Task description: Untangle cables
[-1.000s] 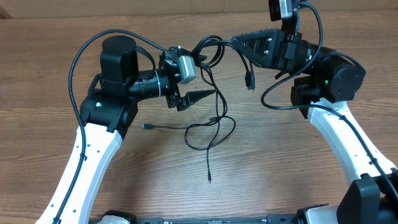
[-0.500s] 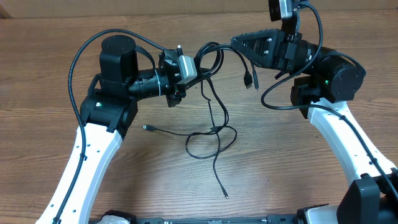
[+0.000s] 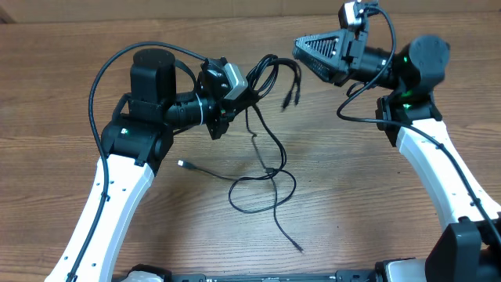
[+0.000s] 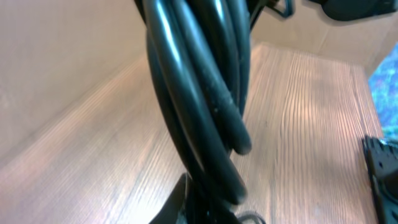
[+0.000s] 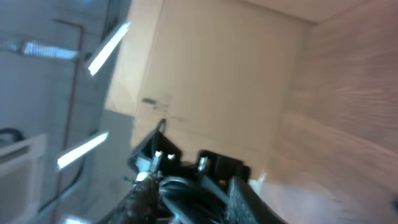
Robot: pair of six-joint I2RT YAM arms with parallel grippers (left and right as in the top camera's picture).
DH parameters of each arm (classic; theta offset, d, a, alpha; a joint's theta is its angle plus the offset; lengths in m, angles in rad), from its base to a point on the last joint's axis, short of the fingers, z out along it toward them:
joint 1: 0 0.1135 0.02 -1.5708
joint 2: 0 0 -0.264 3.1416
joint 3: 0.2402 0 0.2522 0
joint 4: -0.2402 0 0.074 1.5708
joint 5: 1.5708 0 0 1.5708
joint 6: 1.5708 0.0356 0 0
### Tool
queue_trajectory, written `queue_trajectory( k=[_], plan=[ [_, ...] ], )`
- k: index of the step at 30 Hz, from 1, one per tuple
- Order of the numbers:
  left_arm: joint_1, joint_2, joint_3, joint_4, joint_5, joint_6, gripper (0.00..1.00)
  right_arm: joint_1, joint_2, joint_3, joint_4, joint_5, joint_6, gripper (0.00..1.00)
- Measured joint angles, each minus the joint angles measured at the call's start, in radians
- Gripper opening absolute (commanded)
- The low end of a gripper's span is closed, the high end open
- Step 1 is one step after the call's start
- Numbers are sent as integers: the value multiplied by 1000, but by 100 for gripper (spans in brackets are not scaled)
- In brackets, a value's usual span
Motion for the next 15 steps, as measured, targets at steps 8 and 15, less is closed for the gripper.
queue_trajectory(
  k=[8,15],
  plan=[
    [0,1,0,-161,-143,-40,4,0,1,0,-270,7,-266,65],
    [0,1,0,-273,-280,-44,4,0,1,0,-289,7,-325,78]
  ],
)
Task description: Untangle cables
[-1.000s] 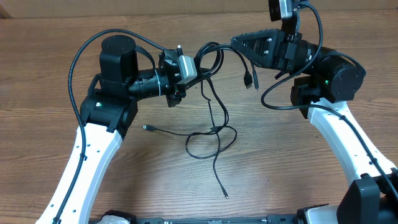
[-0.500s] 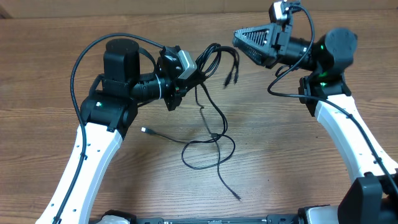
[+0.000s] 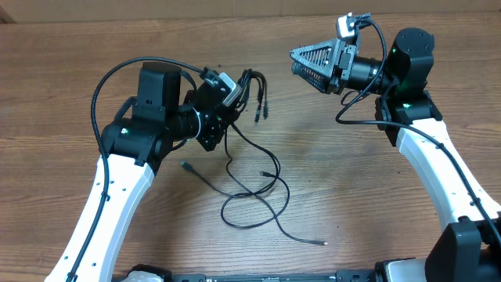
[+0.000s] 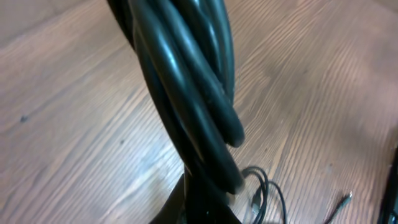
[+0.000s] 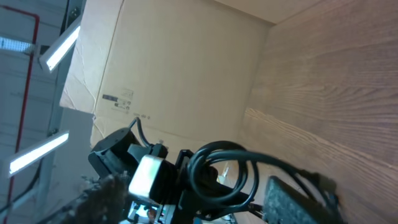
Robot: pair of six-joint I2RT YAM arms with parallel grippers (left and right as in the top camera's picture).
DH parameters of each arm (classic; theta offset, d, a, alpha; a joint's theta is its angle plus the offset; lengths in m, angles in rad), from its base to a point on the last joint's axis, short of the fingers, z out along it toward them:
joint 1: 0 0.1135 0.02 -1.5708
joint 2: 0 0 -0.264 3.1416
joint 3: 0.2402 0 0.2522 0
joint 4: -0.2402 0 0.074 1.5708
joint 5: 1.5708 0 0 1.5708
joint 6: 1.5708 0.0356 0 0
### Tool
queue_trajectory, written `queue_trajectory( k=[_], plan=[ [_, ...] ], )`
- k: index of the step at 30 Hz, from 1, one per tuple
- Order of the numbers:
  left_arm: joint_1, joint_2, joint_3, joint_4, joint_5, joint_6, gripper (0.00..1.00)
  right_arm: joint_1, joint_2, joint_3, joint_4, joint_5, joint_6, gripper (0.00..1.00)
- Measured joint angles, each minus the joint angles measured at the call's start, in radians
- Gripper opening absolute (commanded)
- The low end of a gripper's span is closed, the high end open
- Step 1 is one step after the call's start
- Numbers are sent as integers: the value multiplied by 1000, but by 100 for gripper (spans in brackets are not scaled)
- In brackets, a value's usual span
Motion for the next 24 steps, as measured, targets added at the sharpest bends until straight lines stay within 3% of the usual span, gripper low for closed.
queue_trajectory(
  k=[2,6,8,17,24],
  plan=[
    [0,0,0,-21,-27,1,4,0,0,0,0,-1,-3,82],
    [0,0,0,-57,-51,29,4,0,0,0,-6,-9,-6,69],
    [0,0,0,-75,-58,65,4,0,0,0,-21,-10,-7,67],
    [-11,0,0,-94,-69,269,4,5,0,2,-403,60,-52,66],
    [-77,2,0,-94,-122,428,4,73,0,2,-484,120,-119,58]
  ],
)
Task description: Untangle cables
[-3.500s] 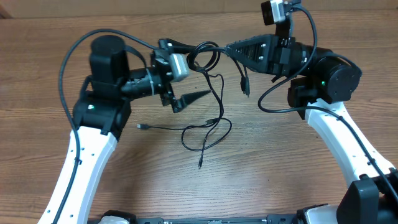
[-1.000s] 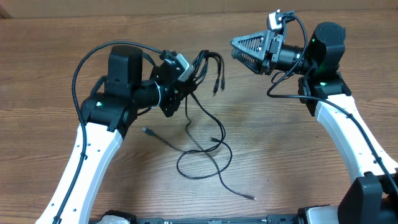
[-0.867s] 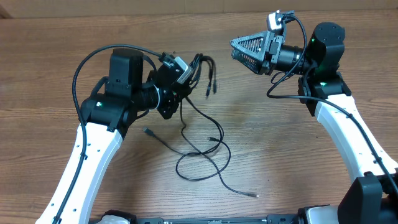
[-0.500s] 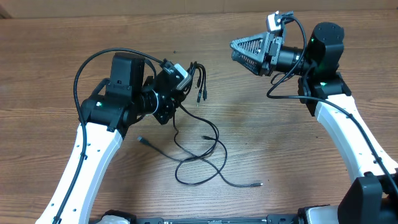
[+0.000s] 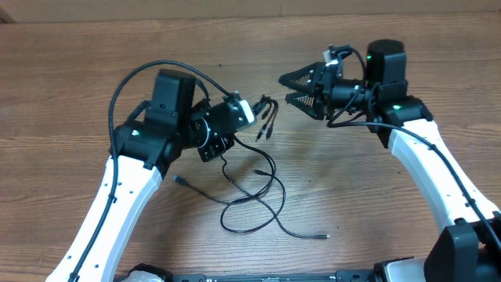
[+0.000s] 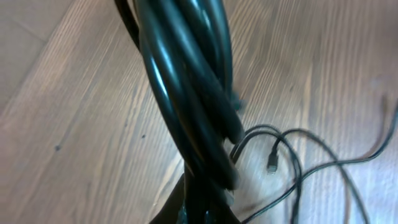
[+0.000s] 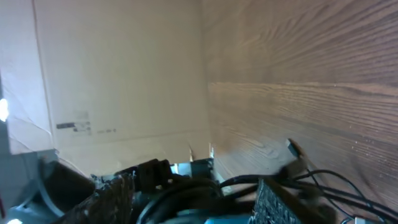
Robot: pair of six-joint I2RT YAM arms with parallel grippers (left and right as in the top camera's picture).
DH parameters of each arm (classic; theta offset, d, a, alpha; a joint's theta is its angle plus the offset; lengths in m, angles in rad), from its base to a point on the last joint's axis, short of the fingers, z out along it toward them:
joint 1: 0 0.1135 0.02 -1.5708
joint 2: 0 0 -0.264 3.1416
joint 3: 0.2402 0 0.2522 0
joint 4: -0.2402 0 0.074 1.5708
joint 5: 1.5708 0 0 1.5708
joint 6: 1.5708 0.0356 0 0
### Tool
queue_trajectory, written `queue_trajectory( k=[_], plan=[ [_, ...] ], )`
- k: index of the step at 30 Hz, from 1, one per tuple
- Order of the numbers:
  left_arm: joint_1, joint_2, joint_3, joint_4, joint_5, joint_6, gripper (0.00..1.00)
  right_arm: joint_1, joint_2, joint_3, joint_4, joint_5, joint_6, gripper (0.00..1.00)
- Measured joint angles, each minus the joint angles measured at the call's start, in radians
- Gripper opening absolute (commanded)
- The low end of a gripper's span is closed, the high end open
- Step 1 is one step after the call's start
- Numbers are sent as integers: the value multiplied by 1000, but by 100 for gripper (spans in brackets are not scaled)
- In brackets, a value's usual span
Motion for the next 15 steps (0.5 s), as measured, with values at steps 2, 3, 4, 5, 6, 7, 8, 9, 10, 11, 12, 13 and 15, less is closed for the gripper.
queue_trajectory(
  k=[2,3,4,5,6,7,8,9,10,11,12,13,15],
  plan=[
    [-13,3,0,0,-35,20,4,26,0,0,-3,20,-8,55],
    [-19,8,0,0,-49,26,4,41,0,0,-8,31,-11,53],
    [-19,11,0,0,-56,29,4,49,0,0,-8,37,-14,51],
    [-19,16,0,0,-67,34,4,58,0,0,-8,45,-15,49],
    [-19,21,0,0,-73,36,4,66,0,0,-8,51,-17,45],
    [-19,27,0,0,-82,38,4,74,0,0,-8,57,-19,42],
    [-19,31,0,0,-90,38,4,79,0,0,-9,61,-21,39],
    [-19,37,0,0,-101,37,4,82,0,0,-9,64,-23,36],
    [-19,42,0,1,-113,37,4,85,0,0,-9,67,-23,33],
    [-19,47,0,2,-121,34,4,86,0,0,-12,69,-25,32],
    [-19,53,0,4,-128,30,4,88,0,0,-19,71,-33,32],
    [-19,57,0,5,-130,29,4,88,0,0,-27,76,-36,31],
    [-19,68,0,22,-135,15,4,89,0,0,-53,89,-46,26]
  ],
)
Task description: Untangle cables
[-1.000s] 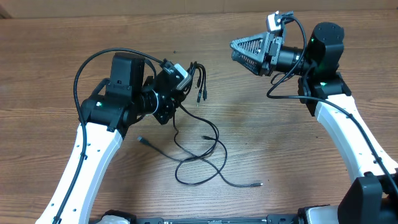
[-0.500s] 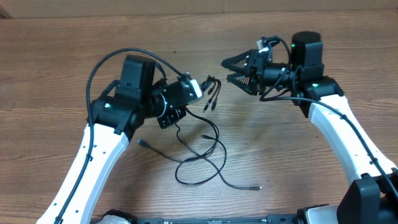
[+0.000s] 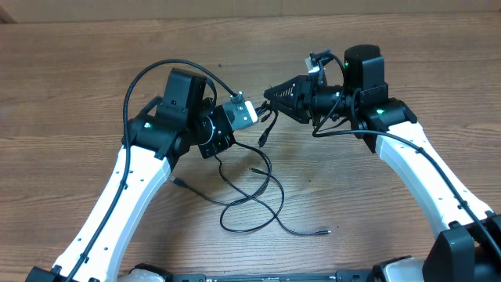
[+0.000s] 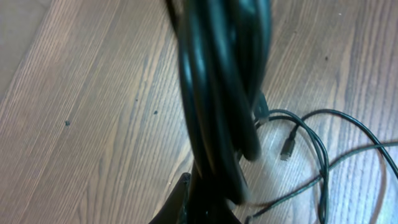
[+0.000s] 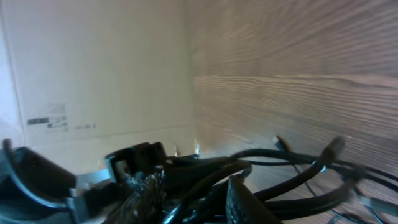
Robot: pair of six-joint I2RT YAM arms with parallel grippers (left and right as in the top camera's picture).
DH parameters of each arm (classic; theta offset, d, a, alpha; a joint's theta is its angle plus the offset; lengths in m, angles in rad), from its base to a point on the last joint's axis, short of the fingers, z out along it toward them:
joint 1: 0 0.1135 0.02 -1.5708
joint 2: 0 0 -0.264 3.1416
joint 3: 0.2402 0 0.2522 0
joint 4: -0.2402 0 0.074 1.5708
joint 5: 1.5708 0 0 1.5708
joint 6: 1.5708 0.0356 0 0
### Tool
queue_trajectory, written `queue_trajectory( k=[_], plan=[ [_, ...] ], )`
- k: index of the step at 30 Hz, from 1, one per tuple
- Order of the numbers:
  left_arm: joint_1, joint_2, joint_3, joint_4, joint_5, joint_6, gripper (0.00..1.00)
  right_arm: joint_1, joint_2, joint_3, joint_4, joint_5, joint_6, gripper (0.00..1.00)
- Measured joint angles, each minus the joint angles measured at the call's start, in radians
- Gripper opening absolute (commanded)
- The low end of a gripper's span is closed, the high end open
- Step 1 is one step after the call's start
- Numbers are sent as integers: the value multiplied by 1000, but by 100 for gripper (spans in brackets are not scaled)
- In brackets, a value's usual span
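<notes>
A bundle of thick black cables (image 3: 252, 114) hangs above the table, and my left gripper (image 3: 232, 124) is shut on it. In the left wrist view the bundle (image 4: 219, 93) rises from the left gripper (image 4: 205, 208) and fills the middle. Thin cable loops (image 3: 252, 196) trail down onto the wooden table (image 3: 376, 235). My right gripper (image 3: 271, 97) reaches in from the right. Its fingers (image 5: 147, 194) are drawn in on strands of the bundle (image 5: 205, 177), touching the strands on both sides.
Loose cable ends lie on the table at the left (image 3: 179, 183) and at the front right (image 3: 324, 231). A small connector (image 4: 286, 149) lies beside a thin loop. A cardboard wall (image 5: 93, 68) stands along the table's far edge.
My right gripper has moved left to the bundle, and its fingers, wide apart before, have narrowed around the strands. The left gripper has shifted slightly right with the bundle.
At first my left gripper held the bundle high, with the right gripper far off at the back right. Then the right gripper stood wide open and had come lower and closer. Now both grippers meet at the bundle near the table's middle.
</notes>
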Motion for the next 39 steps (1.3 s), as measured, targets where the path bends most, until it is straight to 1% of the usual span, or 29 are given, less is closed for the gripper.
queue_trajectory(
  k=[2,4,11,15,18,23,29,34,36,39],
  plan=[
    [0,5,0,18,-4,-13,4,2,0,0,-30,17,-12,24],
    [0,6,0,30,-9,-23,4,5,0,0,-55,31,-19,24],
    [0,6,0,51,-14,-36,4,7,0,0,-61,50,-27,23],
    [0,6,-1,92,-21,-77,4,15,0,0,-69,63,-43,23],
    [0,7,-2,161,-25,-137,4,33,0,0,-113,86,-63,21],
    [0,8,-3,251,-50,-267,4,90,0,0,-179,119,-96,20],
    [0,8,-3,269,-113,-402,4,123,0,0,-190,140,-123,20],
    [0,8,-3,272,-143,-457,4,123,0,0,-199,145,-132,20],
    [0,8,-3,271,-153,-473,4,124,0,0,-199,157,-137,22],
    [0,8,-3,264,-156,-480,4,125,0,0,-198,182,-139,32]
  ],
)
